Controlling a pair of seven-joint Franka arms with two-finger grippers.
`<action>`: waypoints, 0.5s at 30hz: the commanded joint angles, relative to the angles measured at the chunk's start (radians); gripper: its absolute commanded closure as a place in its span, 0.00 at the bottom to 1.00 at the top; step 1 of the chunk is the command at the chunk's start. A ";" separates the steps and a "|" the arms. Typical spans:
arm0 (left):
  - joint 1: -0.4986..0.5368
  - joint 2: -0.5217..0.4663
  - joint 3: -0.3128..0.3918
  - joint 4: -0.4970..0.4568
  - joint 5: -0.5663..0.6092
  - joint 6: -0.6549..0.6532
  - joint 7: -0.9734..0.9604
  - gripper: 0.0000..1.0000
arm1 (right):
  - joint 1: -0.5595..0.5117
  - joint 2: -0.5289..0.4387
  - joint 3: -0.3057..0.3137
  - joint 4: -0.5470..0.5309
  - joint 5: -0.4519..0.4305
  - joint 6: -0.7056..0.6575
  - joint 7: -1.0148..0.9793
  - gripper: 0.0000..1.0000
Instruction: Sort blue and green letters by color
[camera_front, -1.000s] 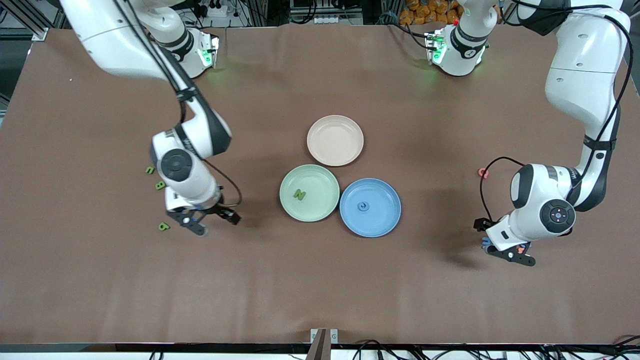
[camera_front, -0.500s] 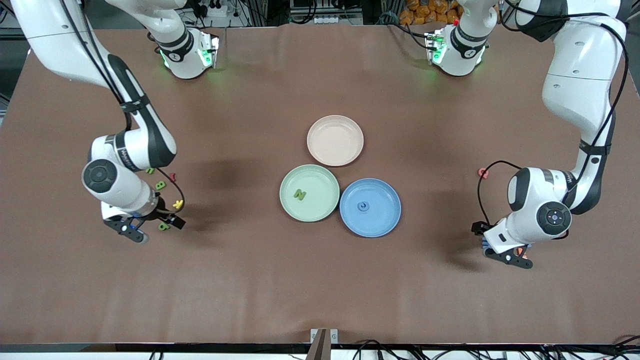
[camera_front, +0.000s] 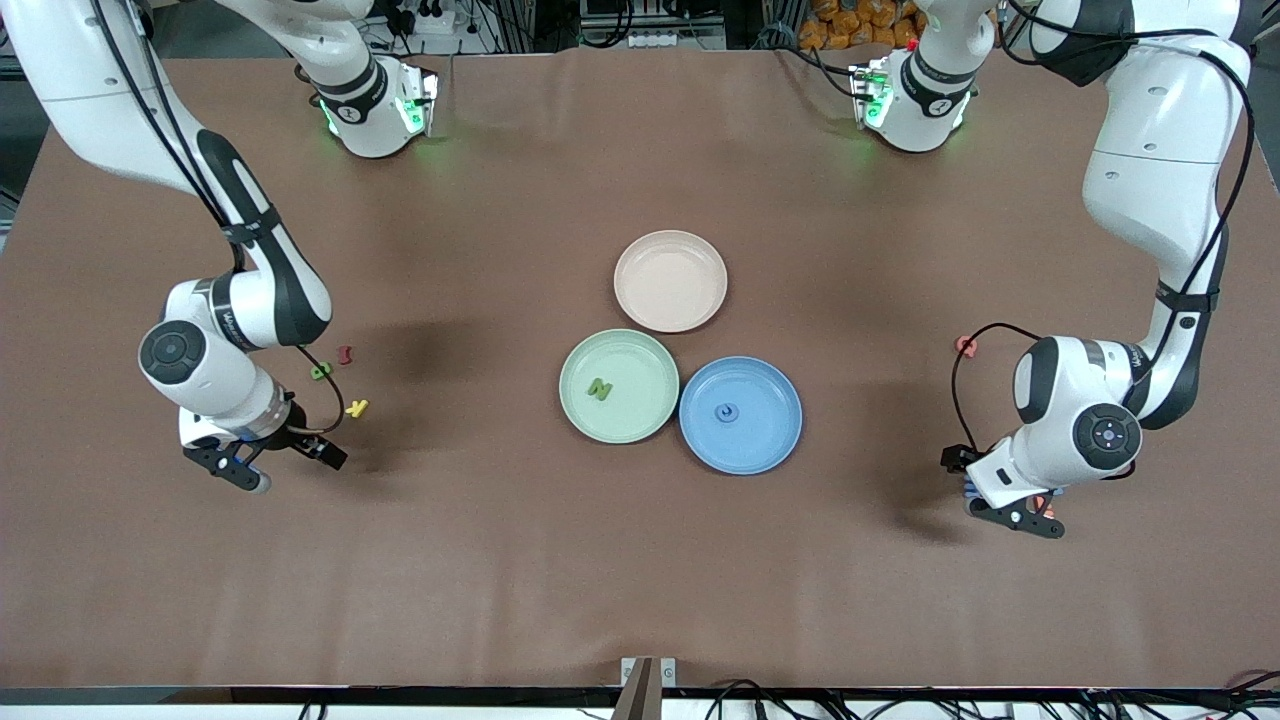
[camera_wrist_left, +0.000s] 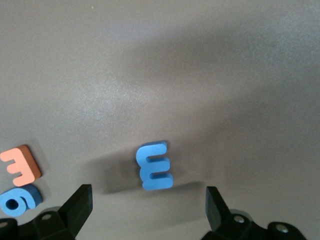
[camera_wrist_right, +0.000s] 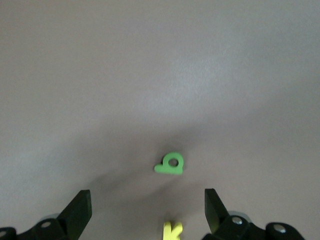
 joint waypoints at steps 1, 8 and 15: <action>-0.001 0.020 0.000 0.027 -0.017 0.008 -0.002 0.08 | -0.023 0.026 0.014 -0.001 -0.027 0.046 -0.004 0.00; -0.001 0.023 0.000 0.025 -0.038 0.009 -0.004 0.53 | -0.023 0.060 0.006 -0.002 -0.036 0.080 -0.004 0.00; -0.001 0.020 0.000 0.025 -0.040 0.009 -0.004 0.97 | -0.023 0.064 -0.014 -0.022 -0.064 0.096 -0.003 0.00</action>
